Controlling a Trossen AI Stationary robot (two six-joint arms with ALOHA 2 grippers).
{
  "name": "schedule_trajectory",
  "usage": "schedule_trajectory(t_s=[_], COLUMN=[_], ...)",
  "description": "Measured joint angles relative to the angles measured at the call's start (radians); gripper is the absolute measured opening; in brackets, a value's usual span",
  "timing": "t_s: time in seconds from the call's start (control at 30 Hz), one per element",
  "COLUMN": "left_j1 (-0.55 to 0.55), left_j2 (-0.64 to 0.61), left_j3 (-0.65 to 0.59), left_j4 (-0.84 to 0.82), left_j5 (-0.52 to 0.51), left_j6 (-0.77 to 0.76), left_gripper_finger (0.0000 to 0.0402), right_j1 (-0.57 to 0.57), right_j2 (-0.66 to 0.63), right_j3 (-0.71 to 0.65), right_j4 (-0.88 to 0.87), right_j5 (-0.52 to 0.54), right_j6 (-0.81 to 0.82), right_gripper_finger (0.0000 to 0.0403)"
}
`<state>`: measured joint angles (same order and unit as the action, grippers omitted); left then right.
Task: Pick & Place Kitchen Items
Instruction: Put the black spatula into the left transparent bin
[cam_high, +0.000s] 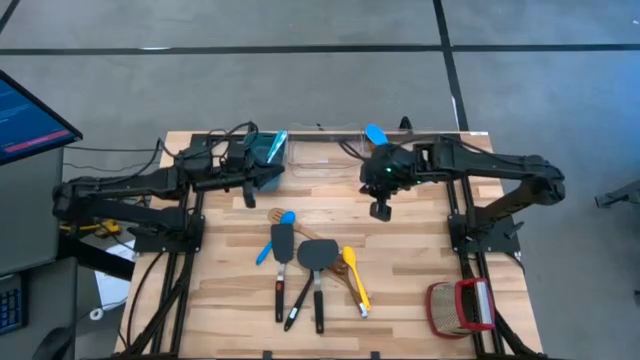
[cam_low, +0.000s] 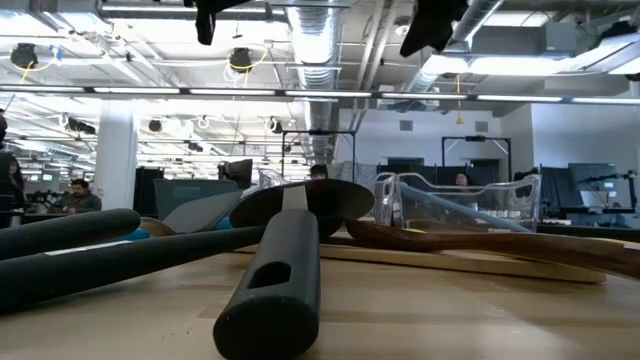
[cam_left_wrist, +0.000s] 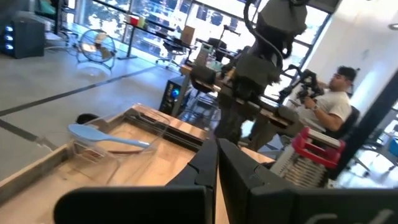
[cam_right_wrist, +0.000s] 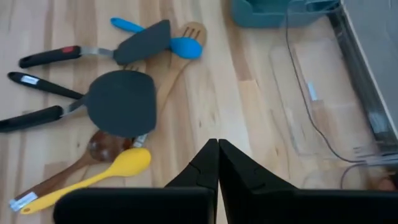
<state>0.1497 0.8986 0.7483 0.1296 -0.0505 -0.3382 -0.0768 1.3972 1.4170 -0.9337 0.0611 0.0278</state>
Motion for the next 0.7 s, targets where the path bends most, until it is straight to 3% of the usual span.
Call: schedule_trajectory(t_s=[0.27, 0.47, 0.7], left_j1=[-0.091, -0.145, -0.186], left_j2=[0.0, 0.0, 0.0], left_j3=[0.0, 0.0, 0.0], left_j4=[0.0, 0.008, 0.009], left_j5=[0.004, 0.112, 0.119], left_j6=[-0.027, -0.063, -0.063], left_gripper_finger=[0.0002, 0.0002, 0.0002], right_j1=[0.039, 0.074, 0.118], right_j2=[-0.053, -0.096, -0.162], right_j3=[0.0, 0.0, 0.0], right_j4=[-0.001, -0.001, 0.0], right_j5=[0.098, 0.151, 0.229], right_j6=[0.072, 0.113, 0.184], right_gripper_finger=[0.0002, 0.0001, 0.0001])
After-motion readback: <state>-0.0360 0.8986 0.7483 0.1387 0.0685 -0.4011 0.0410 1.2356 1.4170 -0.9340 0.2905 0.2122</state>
